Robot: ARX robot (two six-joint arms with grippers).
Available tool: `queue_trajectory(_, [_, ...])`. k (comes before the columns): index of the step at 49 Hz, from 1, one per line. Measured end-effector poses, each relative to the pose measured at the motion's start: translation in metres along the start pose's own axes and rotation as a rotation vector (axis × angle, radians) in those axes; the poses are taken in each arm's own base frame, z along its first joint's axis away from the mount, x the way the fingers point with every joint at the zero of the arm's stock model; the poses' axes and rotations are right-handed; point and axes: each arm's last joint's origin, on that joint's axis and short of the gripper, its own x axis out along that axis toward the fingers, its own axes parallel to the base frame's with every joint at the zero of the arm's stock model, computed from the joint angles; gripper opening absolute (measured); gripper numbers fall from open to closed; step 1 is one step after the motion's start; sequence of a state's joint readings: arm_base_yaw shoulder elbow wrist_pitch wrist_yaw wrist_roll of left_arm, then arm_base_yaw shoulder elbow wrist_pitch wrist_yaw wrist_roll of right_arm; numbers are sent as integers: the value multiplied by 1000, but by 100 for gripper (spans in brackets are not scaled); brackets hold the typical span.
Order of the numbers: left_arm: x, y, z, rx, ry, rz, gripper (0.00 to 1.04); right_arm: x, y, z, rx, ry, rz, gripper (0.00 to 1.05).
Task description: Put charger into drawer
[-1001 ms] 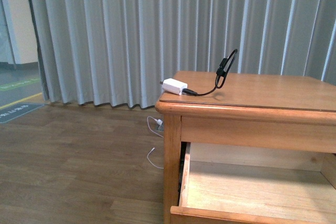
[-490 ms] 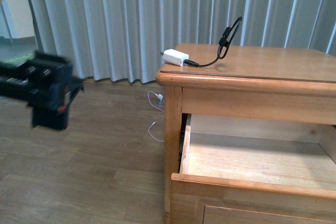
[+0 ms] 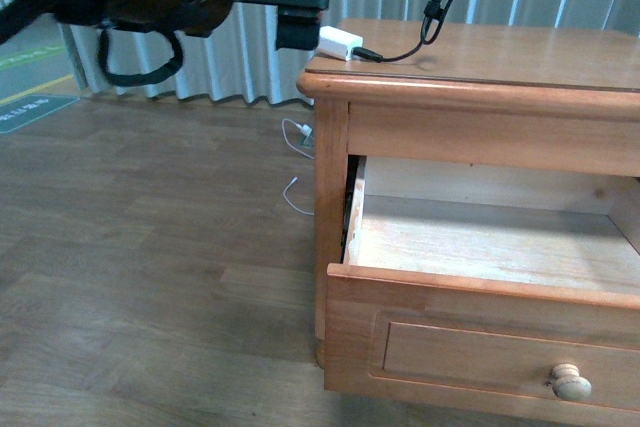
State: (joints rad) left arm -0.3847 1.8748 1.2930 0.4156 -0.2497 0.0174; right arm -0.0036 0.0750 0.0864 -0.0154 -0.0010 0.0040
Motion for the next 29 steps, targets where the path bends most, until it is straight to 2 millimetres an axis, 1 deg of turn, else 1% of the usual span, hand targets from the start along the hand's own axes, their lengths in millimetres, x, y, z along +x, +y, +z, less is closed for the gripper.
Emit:
queue_trajectory(4, [25,-15,2,-49,4,5,99,0,0,0,0,0,0,97])
queue_trajectory(12, [56,-35,2,-113,16,28,99,0,0,0,0,0,0,97])
queue_trajectory(22, [86,-54,1,-161,22,32,99,0,0,0,0,0,0,97])
queue_trajectory(29, [101,-62,-2,-178,34,37,99,0,0,0,0,0,0,97])
